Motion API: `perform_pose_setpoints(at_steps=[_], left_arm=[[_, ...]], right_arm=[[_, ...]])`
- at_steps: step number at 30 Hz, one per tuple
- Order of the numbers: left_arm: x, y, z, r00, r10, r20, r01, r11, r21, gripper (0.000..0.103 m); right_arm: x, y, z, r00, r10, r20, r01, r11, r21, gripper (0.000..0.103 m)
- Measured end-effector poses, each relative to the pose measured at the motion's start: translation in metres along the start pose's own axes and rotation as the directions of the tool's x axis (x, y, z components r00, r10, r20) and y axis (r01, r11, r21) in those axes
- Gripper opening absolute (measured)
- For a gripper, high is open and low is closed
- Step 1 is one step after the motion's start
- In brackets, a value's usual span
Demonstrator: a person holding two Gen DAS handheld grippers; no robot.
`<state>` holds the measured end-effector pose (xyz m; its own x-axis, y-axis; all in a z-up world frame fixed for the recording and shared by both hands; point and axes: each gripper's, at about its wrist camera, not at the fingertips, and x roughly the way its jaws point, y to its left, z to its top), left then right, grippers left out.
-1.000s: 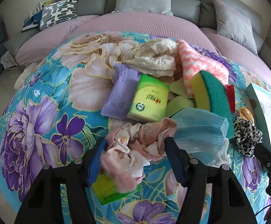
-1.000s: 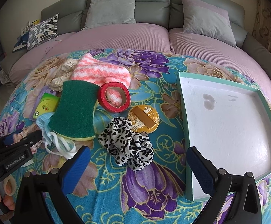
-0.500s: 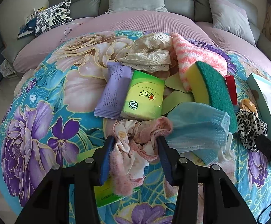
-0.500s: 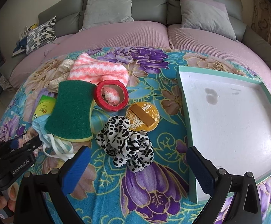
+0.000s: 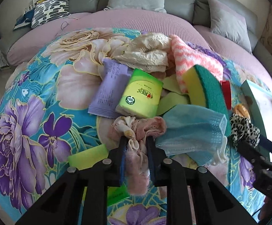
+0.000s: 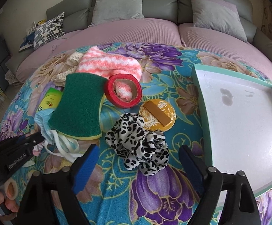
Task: Organize soft objects
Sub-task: 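Close left tool on pink-white scrunchie while right tool closes on leopard scrunchie, then carry both held scrunchies over the white tray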
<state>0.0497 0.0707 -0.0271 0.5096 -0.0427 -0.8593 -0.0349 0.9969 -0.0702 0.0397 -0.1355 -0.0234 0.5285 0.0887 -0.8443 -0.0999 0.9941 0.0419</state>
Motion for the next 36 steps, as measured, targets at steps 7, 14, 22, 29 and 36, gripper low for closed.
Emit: perform_pose_setpoints(at_steps=[7, 14, 22, 29, 36], left_arm=[[-0.008, 0.005, 0.001, 1.000, -0.013, 0.022, 0.013, 1.000, -0.026, 0.020], [-0.009, 0.008, 0.003, 1.000, -0.010, 0.025, 0.011, 0.999, -0.035, 0.020], [-0.006, 0.008, 0.003, 1.000, -0.003, 0.016, 0.003, 0.999, -0.035, 0.020], [-0.014, 0.010, 0.005, 0.999, 0.005, 0.045, -0.003, 0.999, -0.048, 0.020], [-0.042, 0.011, 0.007, 0.991, 0.008, 0.131, 0.001, 0.998, -0.064, 0.020]], right_arm=[[0.004, -0.002, -0.001, 1.000, 0.012, 0.005, -0.012, 1.000, 0.011, 0.060], [0.013, -0.002, -0.002, 1.000, 0.019, -0.010, -0.018, 1.000, 0.015, 0.057], [0.012, -0.002, -0.003, 1.000, 0.007, -0.008, -0.007, 1.000, 0.008, 0.046], [-0.005, -0.002, 0.002, 0.999, 0.038, 0.026, -0.038, 0.999, 0.003, 0.035], [-0.040, -0.004, 0.008, 0.992, 0.057, 0.116, -0.057, 0.998, -0.003, 0.035]])
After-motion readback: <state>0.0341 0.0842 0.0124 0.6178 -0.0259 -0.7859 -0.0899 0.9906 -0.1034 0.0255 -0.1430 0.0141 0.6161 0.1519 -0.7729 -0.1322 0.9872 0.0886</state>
